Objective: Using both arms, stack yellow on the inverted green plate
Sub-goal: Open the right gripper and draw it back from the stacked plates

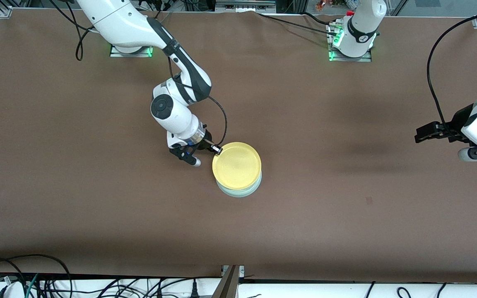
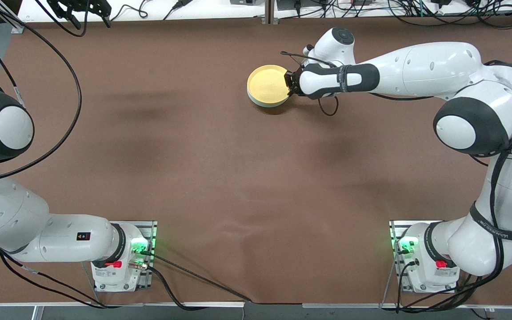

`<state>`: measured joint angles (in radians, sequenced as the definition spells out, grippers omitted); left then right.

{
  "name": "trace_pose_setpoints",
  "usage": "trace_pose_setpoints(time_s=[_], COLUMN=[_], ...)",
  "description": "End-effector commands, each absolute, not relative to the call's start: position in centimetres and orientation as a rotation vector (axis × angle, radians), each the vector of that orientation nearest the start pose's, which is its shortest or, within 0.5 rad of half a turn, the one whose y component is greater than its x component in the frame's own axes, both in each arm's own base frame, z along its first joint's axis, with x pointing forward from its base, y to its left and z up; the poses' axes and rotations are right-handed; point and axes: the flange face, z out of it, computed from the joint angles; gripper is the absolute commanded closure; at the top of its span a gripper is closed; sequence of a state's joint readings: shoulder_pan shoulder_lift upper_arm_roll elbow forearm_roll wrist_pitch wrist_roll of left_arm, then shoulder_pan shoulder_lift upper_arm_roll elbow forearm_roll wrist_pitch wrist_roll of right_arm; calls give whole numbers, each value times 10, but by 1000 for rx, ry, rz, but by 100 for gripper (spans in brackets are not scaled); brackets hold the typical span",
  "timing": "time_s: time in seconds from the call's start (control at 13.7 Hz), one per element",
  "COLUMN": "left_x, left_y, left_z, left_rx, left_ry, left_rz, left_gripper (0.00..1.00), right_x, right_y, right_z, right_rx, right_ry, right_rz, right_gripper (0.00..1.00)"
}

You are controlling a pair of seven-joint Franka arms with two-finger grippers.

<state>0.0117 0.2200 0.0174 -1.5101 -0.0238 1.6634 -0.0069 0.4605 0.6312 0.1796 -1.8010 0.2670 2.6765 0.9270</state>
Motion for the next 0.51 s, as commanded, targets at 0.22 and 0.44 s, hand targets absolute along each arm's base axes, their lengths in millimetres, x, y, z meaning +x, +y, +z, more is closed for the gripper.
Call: trace_pose_setpoints(time_s=[0.22,0.44], left_x=[627,627], left_y=[11,11], left_z=[533,533], left_rx=[-3186,-3186], left_ry=[-68,-68], left_rz=[102,99], left_gripper=[0,0], right_x=[567,578], right_y=[387,368], right_z=[263,301], right_rx=[-2654,-2683], right_ry=[778,794], right_rz=[-82,-67], right_gripper=[0,0])
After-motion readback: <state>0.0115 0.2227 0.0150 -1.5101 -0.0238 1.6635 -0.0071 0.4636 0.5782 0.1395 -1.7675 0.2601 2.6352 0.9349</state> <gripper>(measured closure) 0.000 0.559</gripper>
